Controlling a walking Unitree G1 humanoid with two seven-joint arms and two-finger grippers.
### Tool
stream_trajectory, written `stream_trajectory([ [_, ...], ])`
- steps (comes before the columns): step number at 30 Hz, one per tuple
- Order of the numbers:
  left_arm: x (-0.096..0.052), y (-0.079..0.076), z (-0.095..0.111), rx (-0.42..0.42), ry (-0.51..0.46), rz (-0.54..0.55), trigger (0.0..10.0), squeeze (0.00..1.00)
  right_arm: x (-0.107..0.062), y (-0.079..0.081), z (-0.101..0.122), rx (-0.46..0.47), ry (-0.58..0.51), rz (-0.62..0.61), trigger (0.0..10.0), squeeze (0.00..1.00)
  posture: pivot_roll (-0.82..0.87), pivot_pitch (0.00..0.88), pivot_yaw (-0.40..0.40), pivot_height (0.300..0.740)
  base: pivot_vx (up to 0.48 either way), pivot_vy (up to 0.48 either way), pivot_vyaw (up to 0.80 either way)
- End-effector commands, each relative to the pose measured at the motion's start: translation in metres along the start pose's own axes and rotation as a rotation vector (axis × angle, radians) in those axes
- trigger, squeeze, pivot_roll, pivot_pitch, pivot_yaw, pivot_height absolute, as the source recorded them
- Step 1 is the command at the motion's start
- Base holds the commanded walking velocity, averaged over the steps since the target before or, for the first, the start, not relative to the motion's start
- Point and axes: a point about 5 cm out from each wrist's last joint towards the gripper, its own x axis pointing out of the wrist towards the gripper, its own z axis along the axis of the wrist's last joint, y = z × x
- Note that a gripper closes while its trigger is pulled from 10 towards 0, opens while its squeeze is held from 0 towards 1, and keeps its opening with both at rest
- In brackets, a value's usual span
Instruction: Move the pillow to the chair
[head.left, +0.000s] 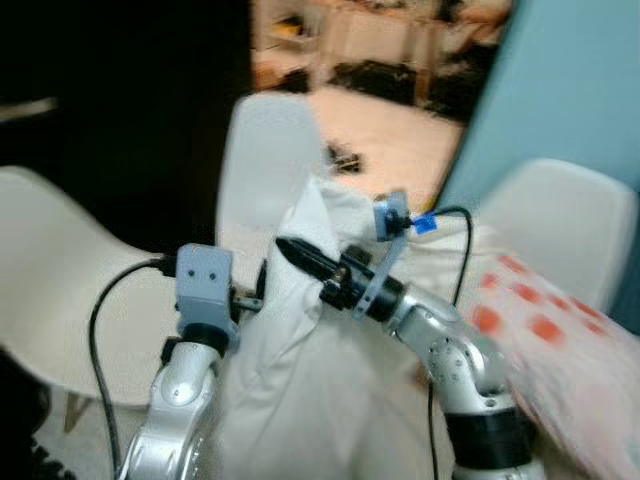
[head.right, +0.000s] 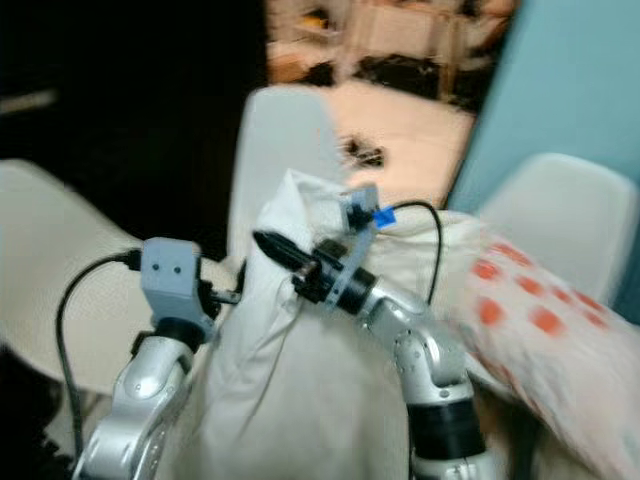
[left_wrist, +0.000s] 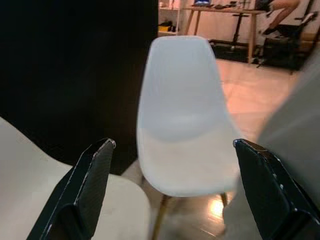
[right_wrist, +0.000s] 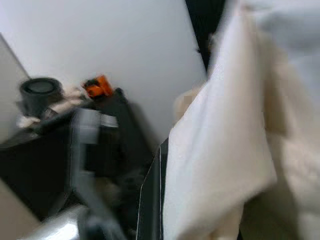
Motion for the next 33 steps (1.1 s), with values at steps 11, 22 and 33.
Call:
stream_trajectory([
  [11,0.009,-0.011,0.016,-0.015,-0.059,-0.077,10.0,0.00,0.005,-0.001,0.040,-0.026,-0.180,-0.013,10.0,0.00,0.07,0.000,-0.109,0.726,0.480,0.000,0.12],
  [22,0.014,-0.013,0.024,-0.029,-0.091,-0.098,10.0,0.00,0.018,-0.004,0.068,-0.042,-0.245,-0.043,10.0,0.00,0.08,0.000,-0.116,0.726,0.480,0.000,-0.33],
  [33,0.015,-0.016,0.024,-0.036,-0.091,-0.103,10.0,0.00,0.025,0.007,0.076,-0.038,-0.266,0.058,10.0,0.00,0.08,0.000,-0.119,0.726,0.480,0.000,-0.27],
])
